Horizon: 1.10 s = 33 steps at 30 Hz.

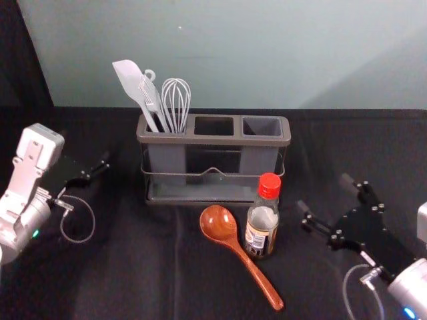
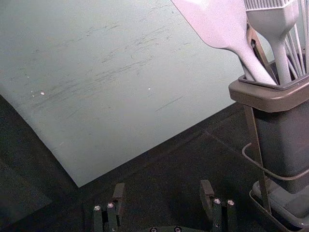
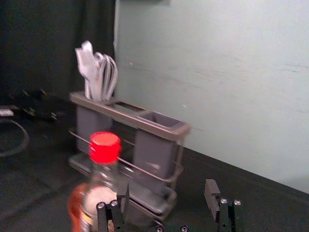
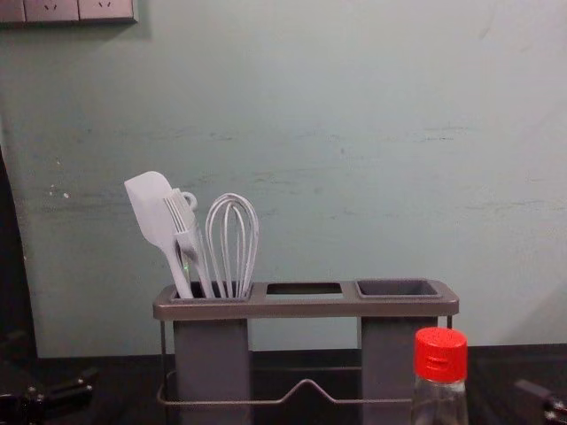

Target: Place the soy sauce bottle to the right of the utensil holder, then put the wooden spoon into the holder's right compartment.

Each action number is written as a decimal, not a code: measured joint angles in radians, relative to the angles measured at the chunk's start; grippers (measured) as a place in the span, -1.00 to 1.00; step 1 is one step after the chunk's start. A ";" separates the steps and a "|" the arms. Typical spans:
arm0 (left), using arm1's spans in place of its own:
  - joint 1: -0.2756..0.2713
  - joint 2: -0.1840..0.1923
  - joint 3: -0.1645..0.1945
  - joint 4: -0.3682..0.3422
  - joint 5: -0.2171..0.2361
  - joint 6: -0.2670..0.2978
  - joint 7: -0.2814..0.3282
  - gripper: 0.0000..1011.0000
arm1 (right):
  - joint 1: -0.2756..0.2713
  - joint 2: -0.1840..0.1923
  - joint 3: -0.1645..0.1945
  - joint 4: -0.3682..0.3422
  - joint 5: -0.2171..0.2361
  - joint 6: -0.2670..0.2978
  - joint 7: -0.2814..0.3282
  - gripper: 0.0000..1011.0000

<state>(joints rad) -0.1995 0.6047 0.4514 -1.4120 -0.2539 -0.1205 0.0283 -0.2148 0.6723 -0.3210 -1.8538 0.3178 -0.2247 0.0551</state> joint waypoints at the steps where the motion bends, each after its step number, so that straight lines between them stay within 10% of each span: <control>1: 0.000 0.000 0.000 0.000 0.000 0.000 0.000 0.98 | 0.000 0.000 0.000 0.000 0.000 0.000 0.000 0.98; 12: 0.000 0.000 0.000 0.000 0.000 0.000 0.000 0.98 | 0.071 -0.085 -0.036 0.038 0.078 -0.004 0.118 0.98; 33: 0.000 0.000 0.000 0.000 0.000 0.000 0.000 0.98 | 0.180 -0.184 -0.065 0.120 0.076 0.063 0.222 0.98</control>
<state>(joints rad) -0.1995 0.6047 0.4514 -1.4120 -0.2538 -0.1205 0.0283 -0.0345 0.4883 -0.3860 -1.7333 0.3936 -0.1612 0.2770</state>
